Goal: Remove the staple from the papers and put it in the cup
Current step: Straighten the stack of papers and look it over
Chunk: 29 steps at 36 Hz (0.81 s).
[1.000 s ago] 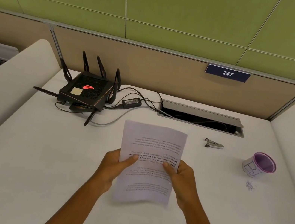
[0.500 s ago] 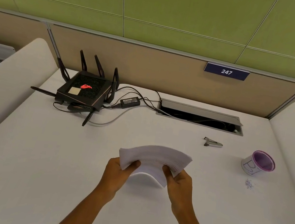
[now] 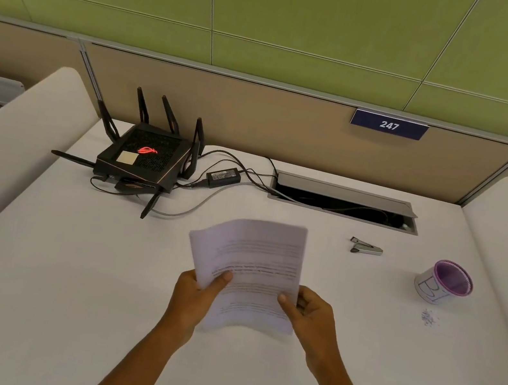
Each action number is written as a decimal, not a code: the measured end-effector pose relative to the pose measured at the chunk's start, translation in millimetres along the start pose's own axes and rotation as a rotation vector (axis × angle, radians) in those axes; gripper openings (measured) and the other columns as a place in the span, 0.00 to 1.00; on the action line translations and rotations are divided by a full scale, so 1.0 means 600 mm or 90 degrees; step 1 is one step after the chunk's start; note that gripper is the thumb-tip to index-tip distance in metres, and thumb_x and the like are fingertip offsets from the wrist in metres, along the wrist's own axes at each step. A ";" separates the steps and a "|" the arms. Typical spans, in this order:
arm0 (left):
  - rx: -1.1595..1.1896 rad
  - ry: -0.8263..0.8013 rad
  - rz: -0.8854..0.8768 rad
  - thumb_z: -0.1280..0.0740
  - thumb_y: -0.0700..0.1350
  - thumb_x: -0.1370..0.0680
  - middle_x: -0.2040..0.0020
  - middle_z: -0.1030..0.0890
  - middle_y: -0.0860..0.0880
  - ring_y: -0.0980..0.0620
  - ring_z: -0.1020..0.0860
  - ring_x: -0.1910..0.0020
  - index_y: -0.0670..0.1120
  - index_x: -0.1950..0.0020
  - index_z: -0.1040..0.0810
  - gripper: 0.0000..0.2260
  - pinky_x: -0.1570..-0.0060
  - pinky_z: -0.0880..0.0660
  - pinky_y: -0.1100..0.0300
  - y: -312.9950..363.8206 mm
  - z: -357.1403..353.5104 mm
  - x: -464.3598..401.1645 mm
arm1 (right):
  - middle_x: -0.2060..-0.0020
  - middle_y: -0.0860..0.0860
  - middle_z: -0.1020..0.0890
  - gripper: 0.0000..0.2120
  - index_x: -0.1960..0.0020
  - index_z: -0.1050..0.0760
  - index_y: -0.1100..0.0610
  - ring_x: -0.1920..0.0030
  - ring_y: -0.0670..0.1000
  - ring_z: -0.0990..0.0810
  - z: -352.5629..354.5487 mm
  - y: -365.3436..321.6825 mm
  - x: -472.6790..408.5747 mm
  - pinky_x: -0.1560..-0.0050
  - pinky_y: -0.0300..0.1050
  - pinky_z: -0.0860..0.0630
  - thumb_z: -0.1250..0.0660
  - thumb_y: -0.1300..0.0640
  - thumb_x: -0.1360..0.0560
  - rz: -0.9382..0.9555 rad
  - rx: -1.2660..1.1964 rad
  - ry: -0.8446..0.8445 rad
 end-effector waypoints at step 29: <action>0.236 0.072 0.084 0.30 0.46 0.18 0.38 0.13 0.48 0.46 0.14 0.39 0.49 0.31 0.19 0.15 0.45 0.14 0.49 -0.059 0.099 0.007 | 0.50 0.52 0.11 0.12 0.40 0.18 0.56 0.52 0.56 0.11 0.042 0.020 0.002 0.51 0.57 0.14 0.25 0.60 0.24 -0.104 -0.103 0.066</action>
Point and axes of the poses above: each hand's wrist, its own x-axis away from the middle knuckle, its own z-axis out of the back of the hand, y = z × x, the point moved 8 cm from there along -x, towards the middle knuckle
